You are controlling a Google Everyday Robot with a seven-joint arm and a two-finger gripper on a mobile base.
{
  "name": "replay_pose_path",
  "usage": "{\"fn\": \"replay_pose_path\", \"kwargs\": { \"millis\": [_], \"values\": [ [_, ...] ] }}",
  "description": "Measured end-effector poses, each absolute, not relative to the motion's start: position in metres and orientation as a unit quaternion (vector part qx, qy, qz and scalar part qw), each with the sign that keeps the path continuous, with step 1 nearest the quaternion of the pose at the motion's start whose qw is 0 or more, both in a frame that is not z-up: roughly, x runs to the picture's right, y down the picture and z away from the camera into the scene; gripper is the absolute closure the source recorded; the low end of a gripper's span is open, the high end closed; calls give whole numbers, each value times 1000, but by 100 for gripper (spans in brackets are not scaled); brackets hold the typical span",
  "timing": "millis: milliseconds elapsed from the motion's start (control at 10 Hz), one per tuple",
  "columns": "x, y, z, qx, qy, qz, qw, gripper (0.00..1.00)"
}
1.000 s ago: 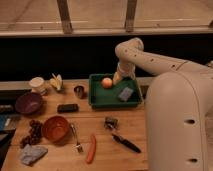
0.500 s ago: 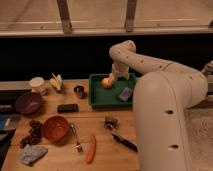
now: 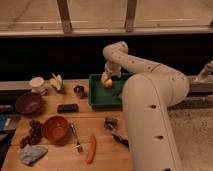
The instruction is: Place apple in red bowl
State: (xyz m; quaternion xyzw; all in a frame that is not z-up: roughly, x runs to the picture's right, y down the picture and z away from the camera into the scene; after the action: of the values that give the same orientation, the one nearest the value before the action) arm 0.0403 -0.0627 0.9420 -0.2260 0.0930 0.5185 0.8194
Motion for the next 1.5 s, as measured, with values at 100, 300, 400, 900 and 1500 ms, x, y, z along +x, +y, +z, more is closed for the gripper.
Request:
{"fn": "replay_pose_path", "kwargs": {
  "millis": [100,300,400,900,1500],
  "values": [
    [40,-63,942,-226,93,519,819,31],
    [41,-63,942,-226,93,519,819,31],
    [41,-62,942,-226,92,520,818,31],
    [40,-54,959,-256,25,540,801,31],
    [46,-43,988,-283,-1,559,779,31]
  ]
}}
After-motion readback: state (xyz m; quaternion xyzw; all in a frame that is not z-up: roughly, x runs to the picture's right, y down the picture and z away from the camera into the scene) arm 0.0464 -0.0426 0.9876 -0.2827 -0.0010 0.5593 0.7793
